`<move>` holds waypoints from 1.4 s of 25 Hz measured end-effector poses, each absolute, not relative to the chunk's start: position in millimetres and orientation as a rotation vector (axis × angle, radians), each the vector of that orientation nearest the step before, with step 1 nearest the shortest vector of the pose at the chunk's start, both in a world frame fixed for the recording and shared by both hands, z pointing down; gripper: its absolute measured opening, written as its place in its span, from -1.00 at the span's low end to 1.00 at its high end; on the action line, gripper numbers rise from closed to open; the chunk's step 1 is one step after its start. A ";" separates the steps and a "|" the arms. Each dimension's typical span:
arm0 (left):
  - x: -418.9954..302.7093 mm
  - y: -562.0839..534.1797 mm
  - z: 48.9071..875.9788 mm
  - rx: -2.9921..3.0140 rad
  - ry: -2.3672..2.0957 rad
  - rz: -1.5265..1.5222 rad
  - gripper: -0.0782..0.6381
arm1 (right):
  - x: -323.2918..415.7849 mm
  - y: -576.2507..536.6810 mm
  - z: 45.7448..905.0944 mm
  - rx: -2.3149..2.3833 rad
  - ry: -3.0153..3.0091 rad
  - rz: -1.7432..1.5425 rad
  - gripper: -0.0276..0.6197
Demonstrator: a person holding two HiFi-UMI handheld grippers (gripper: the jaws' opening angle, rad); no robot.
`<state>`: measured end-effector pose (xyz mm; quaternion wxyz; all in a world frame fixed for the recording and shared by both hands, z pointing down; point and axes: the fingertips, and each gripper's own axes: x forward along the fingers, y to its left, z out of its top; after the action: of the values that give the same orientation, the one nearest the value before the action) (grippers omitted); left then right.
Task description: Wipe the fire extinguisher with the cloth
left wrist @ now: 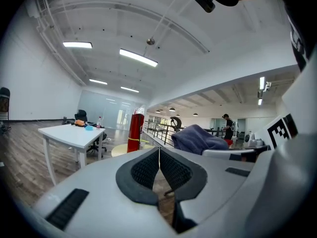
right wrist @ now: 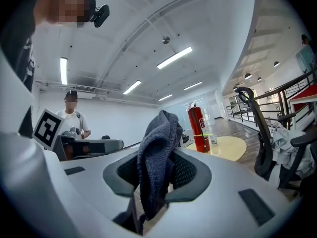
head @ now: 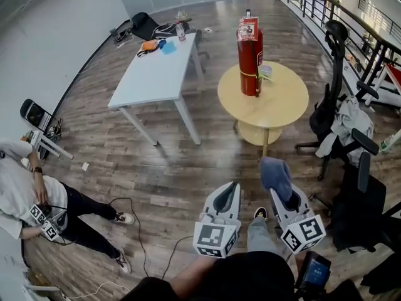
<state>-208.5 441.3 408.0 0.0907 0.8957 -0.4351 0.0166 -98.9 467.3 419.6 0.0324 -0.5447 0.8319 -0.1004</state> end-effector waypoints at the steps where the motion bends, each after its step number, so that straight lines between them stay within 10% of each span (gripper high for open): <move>1: -200.0 425.8 406.4 2.661 -1.296 0.052 -0.71 | -91.5 452.8 418.2 -1.664 2.582 -0.301 -0.56; 35: -74.0 -31.0 431.7 2.669 -1.164 0.107 -0.71 | 32.9 -0.4 441.5 -1.867 2.688 -0.284 -0.55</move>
<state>-74.0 -31.0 431.7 0.1135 0.9101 -0.3970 0.0364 32.9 -0.4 441.5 -0.0720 -0.5669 0.8161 -0.0862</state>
